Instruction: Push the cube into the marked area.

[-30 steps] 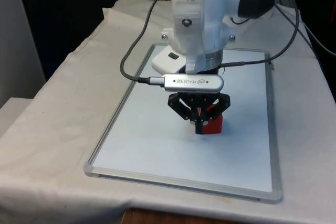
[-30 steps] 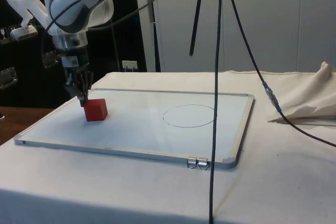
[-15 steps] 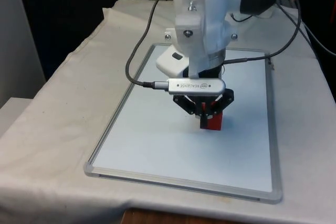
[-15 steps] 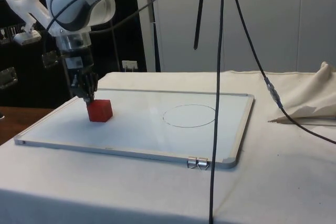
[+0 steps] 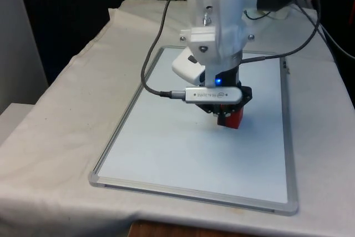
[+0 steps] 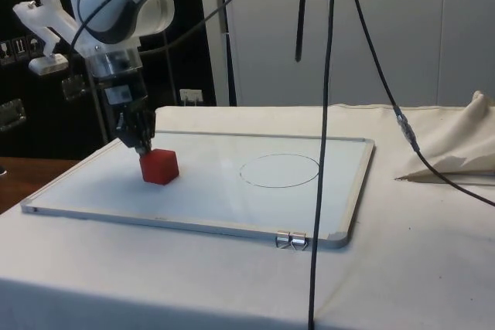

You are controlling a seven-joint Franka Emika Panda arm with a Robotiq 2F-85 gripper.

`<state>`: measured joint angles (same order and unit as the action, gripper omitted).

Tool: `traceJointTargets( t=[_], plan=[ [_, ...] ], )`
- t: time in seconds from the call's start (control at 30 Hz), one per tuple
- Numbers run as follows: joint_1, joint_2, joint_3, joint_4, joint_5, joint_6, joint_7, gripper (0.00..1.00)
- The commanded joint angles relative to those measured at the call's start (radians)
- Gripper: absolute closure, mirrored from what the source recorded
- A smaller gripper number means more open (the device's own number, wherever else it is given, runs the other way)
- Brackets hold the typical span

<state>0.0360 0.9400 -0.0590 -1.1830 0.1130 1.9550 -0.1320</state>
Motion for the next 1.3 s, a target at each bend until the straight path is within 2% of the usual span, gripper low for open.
traceJointTargets(
  t=[0.0, 0.1, 0.13, 0.2, 0.4, 0.43, 0.47, 0.5, 0.7, 0.73, 0.77, 0.8, 0.93, 1.03, 1.07, 1.27],
  plan=[
    [0.002, -0.016, 0.003, -0.025, 0.004, 0.008, -0.002, 1.0],
    [0.008, -0.032, 0.005, -0.052, 0.005, -0.003, -0.002, 1.0],
    [0.007, -0.018, 0.001, -0.03, 0.0, -0.011, 0.0, 1.0],
    [0.011, -0.038, 0.008, -0.061, 0.004, -0.008, -0.002, 1.0],
    [0.021, -0.045, 0.018, -0.073, 0.001, -0.021, -0.005, 1.0],
    [0.029, -0.042, 0.02, -0.07, 0.0, -0.027, -0.001, 1.0],
    [0.024, -0.04, 0.016, -0.067, 0.0, -0.025, -0.004, 1.0],
    [0.032, -0.04, 0.021, -0.068, 0.0, -0.029, 0.0, 1.0],
    [0.049, -0.041, 0.028, -0.075, -0.003, -0.032, 0.003, 1.0],
    [0.055, -0.044, 0.029, -0.082, -0.003, -0.031, 0.003, 1.0],
    [0.051, -0.039, 0.028, -0.074, -0.002, -0.034, 0.001, 1.0],
    [0.058, -0.046, 0.029, -0.087, -0.002, -0.031, 0.003, 1.0],
    [0.069, -0.052, 0.033, -0.107, -0.003, -0.034, 0.001, 1.0],
    [0.072, -0.059, 0.035, -0.126, -0.003, -0.032, -0.004, 1.0],
    [0.071, -0.05, 0.035, -0.111, -0.002, -0.045, -0.002, 1.0],
    [0.068, -0.083, 0.025, -0.174, -0.006, -0.027, -0.041, 1.0]
  ],
)
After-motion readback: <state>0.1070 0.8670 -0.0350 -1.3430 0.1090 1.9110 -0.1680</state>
